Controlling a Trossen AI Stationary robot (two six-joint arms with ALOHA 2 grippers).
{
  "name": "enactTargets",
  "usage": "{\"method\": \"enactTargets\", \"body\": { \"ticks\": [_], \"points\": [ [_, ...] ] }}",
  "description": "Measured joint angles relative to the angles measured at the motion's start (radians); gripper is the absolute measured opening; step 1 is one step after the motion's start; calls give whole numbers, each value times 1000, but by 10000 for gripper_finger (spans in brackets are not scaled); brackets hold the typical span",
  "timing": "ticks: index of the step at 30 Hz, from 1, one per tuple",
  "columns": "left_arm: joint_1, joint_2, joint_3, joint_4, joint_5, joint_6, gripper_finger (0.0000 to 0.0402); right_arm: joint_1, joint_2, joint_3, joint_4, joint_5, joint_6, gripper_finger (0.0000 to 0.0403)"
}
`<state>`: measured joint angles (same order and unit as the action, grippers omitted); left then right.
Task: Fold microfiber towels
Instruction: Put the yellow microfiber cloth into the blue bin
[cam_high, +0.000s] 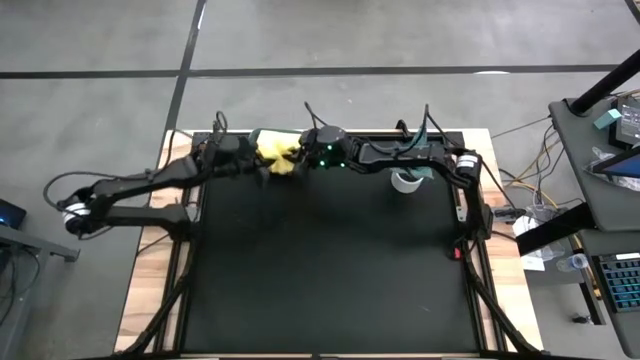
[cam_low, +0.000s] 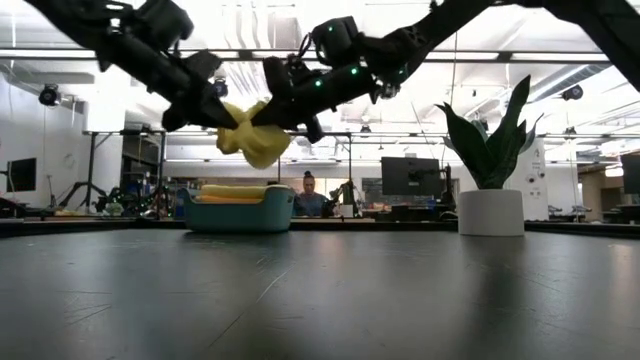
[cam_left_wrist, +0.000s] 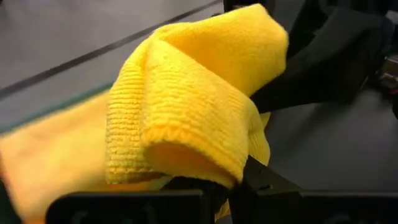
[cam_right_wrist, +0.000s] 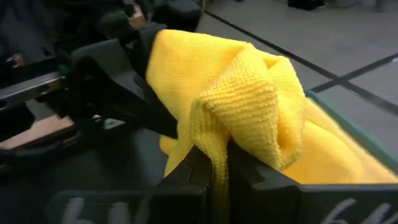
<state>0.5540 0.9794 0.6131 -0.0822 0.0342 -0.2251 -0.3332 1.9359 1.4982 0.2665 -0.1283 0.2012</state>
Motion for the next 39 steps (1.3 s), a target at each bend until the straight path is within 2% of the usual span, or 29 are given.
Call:
{"method": "enactTargets", "body": {
  "ticks": [8, 14, 20, 23, 26, 29, 33, 39],
  "points": [
    [182, 163, 184, -151, 91, 231, 1, -61, 78, 94, -3, 0, 43, 13],
    [276, 262, 252, -200, 152, 330, 1, -89, 96, 115, -19, -2, 116, 13],
    [353, 298, 277, -260, 203, 416, 1, -95, 98, 116, -66, -2, 165, 13],
    [376, 306, 292, -251, 264, 451, 1, -95, 98, 116, -42, -2, 168, 13],
    [387, 308, 303, -254, 281, 484, 1, -97, 98, 116, -43, -3, 185, 13],
    [387, 304, 290, -278, 302, 523, 1, -97, 98, 116, -87, -4, 188, 13],
    [387, 306, 256, -288, 389, 529, 1, -94, 98, 116, -134, -10, 181, 13],
    [387, 358, 247, -261, 404, 510, 1, -109, 98, 116, -173, -6, 191, 13]
  ]
}}
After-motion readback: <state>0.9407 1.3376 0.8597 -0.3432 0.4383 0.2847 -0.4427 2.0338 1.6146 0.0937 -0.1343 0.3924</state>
